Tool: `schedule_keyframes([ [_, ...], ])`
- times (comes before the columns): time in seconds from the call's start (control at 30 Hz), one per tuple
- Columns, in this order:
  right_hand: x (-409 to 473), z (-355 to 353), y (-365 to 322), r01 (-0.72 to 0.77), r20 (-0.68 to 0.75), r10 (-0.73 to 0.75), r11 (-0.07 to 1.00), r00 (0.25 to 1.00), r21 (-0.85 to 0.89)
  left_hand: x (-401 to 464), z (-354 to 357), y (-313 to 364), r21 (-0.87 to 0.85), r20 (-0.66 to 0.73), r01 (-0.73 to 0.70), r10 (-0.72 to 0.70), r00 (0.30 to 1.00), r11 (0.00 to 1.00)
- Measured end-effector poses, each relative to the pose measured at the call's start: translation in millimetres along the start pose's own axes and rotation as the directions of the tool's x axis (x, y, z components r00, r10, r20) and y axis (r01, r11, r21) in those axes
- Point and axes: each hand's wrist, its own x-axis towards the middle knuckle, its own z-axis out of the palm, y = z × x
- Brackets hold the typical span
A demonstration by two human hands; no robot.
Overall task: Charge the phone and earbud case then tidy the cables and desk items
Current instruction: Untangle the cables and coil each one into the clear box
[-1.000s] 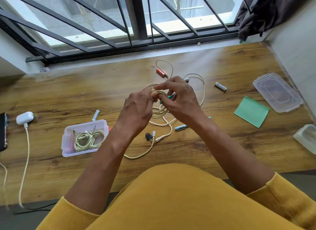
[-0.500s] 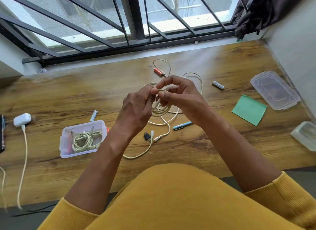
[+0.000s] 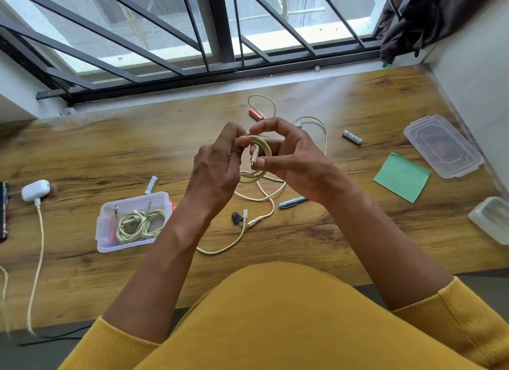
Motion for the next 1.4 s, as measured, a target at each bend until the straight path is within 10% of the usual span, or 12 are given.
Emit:
schedule_keyframes([
  [0.5, 1, 18, -7, 0.062, -0.261, -0.191, 0.899, 0.946, -0.434, 1, 1, 3, 0.002, -0.035, 0.052, -0.051, 0.998, 0.999],
  [0.87, -6, 33, 22, -0.164, -0.363, 0.040, 0.934, 0.931, -0.319, 3, 3, 1, -0.111, -0.155, 0.140, -0.156, 0.976, 0.984],
  [1.03, -4, 33, 20, -0.191, -0.337, 0.217, 0.975, 0.916, 0.109, 2, 7, 3, -0.311, -0.130, 0.199, -0.249, 0.960, 0.929],
  [1.4, 1, 45, 16, -0.132, -0.196, 0.067, 0.929, 0.978, -0.344, 3, 9, 23, -0.655, 0.007, 0.238, -0.309, 0.951, 0.717],
])
